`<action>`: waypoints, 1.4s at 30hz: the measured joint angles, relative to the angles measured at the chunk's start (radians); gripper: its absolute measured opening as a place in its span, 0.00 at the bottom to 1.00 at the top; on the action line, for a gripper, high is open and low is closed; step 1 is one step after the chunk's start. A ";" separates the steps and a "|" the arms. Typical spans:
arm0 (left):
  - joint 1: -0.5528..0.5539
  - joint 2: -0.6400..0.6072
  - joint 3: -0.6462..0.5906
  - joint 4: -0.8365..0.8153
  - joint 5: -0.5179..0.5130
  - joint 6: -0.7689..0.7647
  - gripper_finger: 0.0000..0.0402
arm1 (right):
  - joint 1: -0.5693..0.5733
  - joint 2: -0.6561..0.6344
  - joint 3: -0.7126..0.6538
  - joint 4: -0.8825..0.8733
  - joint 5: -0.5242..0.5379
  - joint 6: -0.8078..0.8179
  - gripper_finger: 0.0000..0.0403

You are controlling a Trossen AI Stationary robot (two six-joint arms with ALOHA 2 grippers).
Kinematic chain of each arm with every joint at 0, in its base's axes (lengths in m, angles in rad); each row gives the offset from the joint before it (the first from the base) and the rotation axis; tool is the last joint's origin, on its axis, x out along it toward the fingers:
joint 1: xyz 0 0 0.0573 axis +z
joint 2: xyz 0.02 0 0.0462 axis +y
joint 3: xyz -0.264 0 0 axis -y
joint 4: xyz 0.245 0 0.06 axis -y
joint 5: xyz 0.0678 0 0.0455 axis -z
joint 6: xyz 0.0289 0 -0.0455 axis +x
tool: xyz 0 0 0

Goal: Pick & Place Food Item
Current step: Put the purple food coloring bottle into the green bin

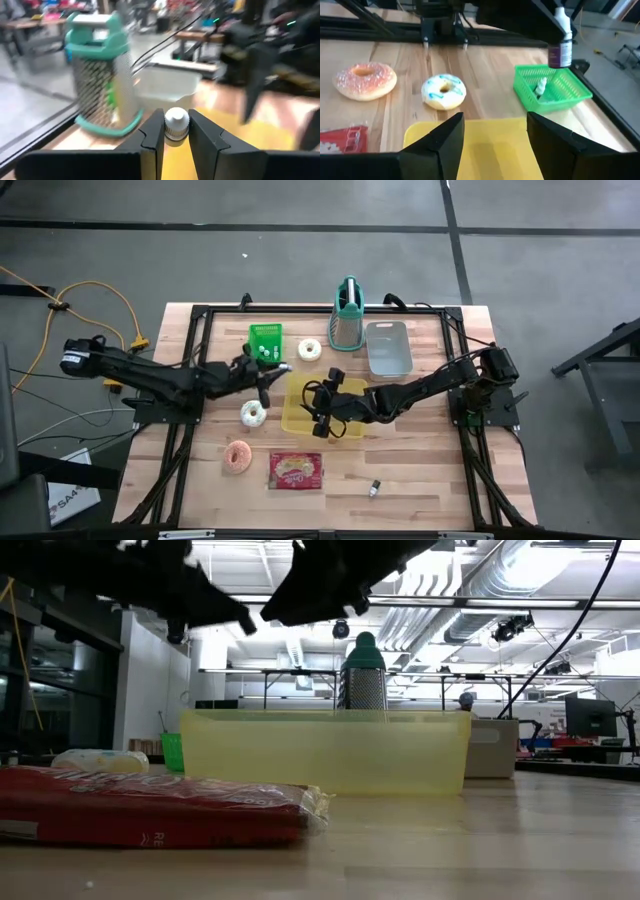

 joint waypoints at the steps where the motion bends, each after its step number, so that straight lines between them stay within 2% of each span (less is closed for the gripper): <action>1: 0.023 -0.004 0.000 -0.025 0.000 -0.008 0.15 | 0.000 0.000 0.000 -0.005 -0.004 0.008 0.50; 9: 0.240 -0.036 0.000 -0.244 0.022 -0.085 0.15 | 0.007 0.000 0.000 -0.038 -0.030 0.036 0.50; 13: 0.358 -0.036 -0.003 -0.307 0.114 -0.106 0.15 | 0.014 0.000 0.000 -0.038 -0.031 0.036 0.50; 25: 0.698 0.008 -0.051 -0.295 0.405 -0.129 0.15 | 0.015 0.000 0.000 -0.037 -0.033 0.036 0.50; 31: 0.750 0.148 -0.054 -0.149 0.481 -0.128 0.15 | 0.015 0.000 0.000 -0.037 -0.032 0.036 0.50; 37: 0.757 0.324 -0.053 0.011 0.483 -0.124 0.15 | 0.015 0.000 0.000 -0.038 -0.032 0.036 0.50; 42: 0.780 0.410 -0.052 0.055 0.469 -0.124 0.15 | 0.015 0.000 0.000 -0.041 -0.032 0.036 0.50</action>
